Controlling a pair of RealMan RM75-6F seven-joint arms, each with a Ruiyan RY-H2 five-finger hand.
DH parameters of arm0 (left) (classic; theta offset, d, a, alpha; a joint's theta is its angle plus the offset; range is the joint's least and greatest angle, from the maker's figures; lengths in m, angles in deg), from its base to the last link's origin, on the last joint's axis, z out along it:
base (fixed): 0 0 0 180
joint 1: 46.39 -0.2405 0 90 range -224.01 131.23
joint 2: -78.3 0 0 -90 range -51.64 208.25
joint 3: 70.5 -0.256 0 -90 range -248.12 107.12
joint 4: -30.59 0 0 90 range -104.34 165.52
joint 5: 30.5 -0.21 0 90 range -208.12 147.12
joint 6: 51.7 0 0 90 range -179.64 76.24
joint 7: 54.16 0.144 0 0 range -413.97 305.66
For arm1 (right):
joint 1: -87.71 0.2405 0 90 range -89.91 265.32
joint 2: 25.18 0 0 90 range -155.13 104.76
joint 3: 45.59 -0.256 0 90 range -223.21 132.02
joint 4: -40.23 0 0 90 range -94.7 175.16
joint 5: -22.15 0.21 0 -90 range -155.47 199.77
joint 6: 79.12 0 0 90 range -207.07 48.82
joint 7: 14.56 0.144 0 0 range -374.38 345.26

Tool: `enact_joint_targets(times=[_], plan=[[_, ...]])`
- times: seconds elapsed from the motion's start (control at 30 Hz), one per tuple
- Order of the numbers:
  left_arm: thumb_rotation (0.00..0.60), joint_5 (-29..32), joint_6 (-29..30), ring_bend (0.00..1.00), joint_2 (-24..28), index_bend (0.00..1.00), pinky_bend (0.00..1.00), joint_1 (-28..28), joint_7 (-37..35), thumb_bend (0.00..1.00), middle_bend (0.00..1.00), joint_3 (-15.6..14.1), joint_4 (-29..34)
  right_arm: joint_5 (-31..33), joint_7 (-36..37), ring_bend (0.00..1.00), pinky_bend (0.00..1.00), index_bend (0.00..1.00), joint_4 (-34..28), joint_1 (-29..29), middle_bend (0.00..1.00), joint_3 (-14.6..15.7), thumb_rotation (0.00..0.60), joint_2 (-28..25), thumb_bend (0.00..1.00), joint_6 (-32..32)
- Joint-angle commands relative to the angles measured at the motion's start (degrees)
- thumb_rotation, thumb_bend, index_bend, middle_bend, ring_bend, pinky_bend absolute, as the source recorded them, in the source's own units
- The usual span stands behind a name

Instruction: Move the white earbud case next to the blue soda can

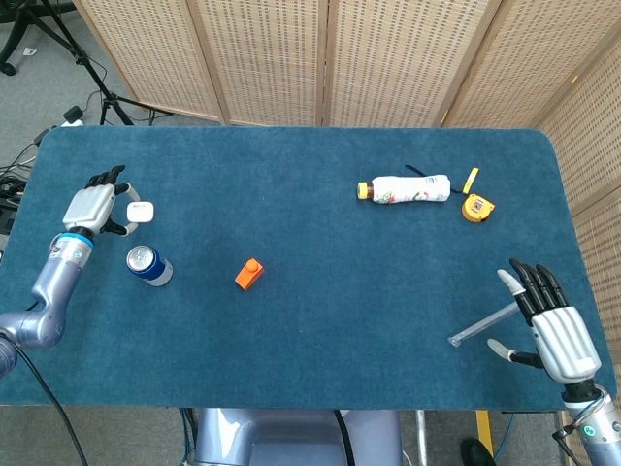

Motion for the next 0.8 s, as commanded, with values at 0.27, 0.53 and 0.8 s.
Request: enact_joint_targets(times=[0.27, 0.53, 0.8], plan=[[0.600, -9.2, -2.9, 0.00, -3.4, 0.61, 0.00, -0.4, -12.5, 0.36, 0.00, -3.3, -7.7, -0.4, -1.9, 0.00, 0.00, 0.00, -0.2, 0.3, 0.00, 0.4, 0.600, 0.7, 0.00, -0.9], [0.600, -14.1, -3.0, 0.00, -6.4, 0.61, 0.00, 0.3, -18.1, 0.36, 0.00, -6.0, -12.9, -0.7, -3.7, 0.00, 0.00, 0.00, -0.3, 0.4, 0.00, 0.7, 0.600, 1.4, 0.00, -1.5], [0.600, -16.4, -3.4, 0.00, -9.0, 0.60, 0.00, 1.2, -23.1, 0.34, 0.00, -7.2, -15.9, -0.9, -4.9, 0.00, 0.00, 0.00, -0.7, 0.5, 0.00, 0.9, 0.600, 1.9, 0.00, -1.8]])
